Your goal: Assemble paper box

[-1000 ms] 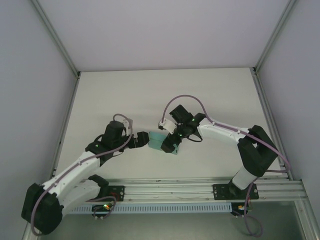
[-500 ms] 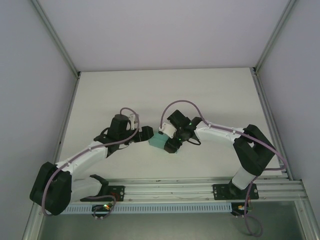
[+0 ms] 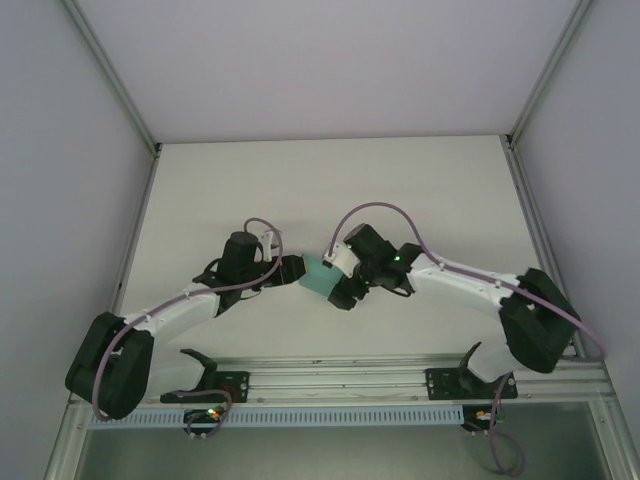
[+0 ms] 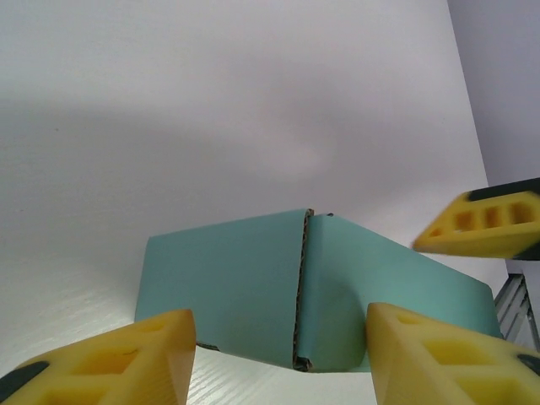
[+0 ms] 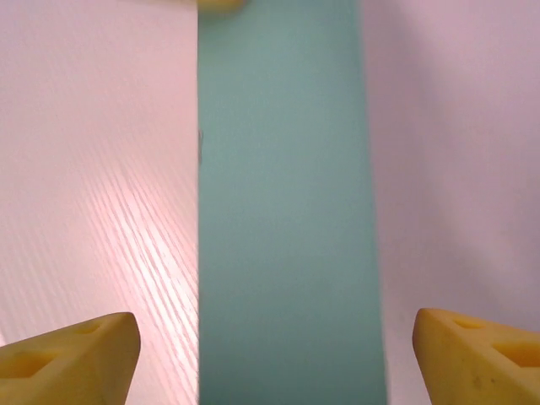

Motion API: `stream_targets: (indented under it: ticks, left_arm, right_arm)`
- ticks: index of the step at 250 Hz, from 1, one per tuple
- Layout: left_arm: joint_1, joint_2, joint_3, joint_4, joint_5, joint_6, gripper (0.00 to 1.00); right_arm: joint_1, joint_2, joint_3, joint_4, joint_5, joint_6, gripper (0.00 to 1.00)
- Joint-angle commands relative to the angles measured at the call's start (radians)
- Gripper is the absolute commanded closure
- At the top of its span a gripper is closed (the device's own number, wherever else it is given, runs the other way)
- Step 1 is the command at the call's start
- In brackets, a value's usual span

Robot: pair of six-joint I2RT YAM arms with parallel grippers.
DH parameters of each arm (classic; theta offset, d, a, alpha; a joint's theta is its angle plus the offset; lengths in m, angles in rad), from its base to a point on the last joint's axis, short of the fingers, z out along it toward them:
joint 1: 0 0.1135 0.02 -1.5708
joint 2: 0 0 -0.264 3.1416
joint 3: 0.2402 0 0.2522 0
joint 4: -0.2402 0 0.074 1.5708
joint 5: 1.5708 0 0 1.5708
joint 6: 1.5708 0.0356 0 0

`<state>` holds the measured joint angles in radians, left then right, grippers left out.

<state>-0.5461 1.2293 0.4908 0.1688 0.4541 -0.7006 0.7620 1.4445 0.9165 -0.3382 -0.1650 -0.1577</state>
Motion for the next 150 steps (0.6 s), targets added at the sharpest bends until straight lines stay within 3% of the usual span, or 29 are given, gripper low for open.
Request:
stream_targets:
  ticks: [1,57,112,150]
  left_arm:
    - [0.007,0.021,-0.042,-0.093,-0.015,0.001,0.46]
    - [0.007,0.009,-0.038,-0.11,-0.023,0.01,0.45]
    - [0.007,-0.01,-0.014,-0.131,-0.035,0.012,0.45]
    - [0.008,-0.048,0.046,-0.18,-0.047,0.041,0.33]
  right_arm:
    - [-0.026,-0.1,-0.02,0.054,0.047,0.146,0.13]
    - [-0.111,-0.152,-0.1,0.06,0.081,0.236,0.16]
    - [-0.127,-0.064,-0.144,0.038,0.062,0.322,0.3]
    - [-0.127,-0.06,-0.17,0.048,0.044,0.354,0.35]
